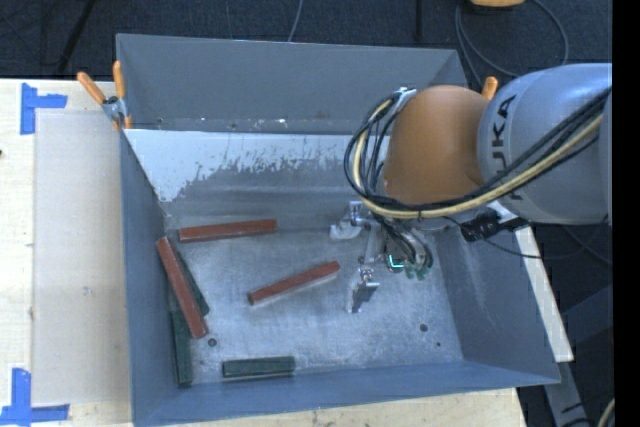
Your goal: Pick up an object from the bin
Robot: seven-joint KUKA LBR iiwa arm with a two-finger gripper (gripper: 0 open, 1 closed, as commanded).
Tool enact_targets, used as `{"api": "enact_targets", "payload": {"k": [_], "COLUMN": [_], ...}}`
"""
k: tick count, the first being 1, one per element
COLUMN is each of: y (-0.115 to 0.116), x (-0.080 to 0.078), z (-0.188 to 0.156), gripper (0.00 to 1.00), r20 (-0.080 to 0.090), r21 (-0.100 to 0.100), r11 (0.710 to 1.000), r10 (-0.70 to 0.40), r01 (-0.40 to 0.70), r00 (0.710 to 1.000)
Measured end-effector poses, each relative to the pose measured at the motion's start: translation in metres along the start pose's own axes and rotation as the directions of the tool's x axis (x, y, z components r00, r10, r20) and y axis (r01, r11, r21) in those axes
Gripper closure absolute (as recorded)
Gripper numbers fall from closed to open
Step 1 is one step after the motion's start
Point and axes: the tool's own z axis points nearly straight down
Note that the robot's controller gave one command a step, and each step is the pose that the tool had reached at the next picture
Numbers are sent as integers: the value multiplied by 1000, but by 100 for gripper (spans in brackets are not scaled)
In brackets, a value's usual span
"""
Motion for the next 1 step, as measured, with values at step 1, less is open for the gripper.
{"api": "enact_targets", "payload": {"k": [1], "y": [0], "x": [-2], "z": [-4], "gripper": [0], "r20": [8], "r21": [0], "r11": [1000], "r10": [1], "r01": [-1], "r00": [1000]}}
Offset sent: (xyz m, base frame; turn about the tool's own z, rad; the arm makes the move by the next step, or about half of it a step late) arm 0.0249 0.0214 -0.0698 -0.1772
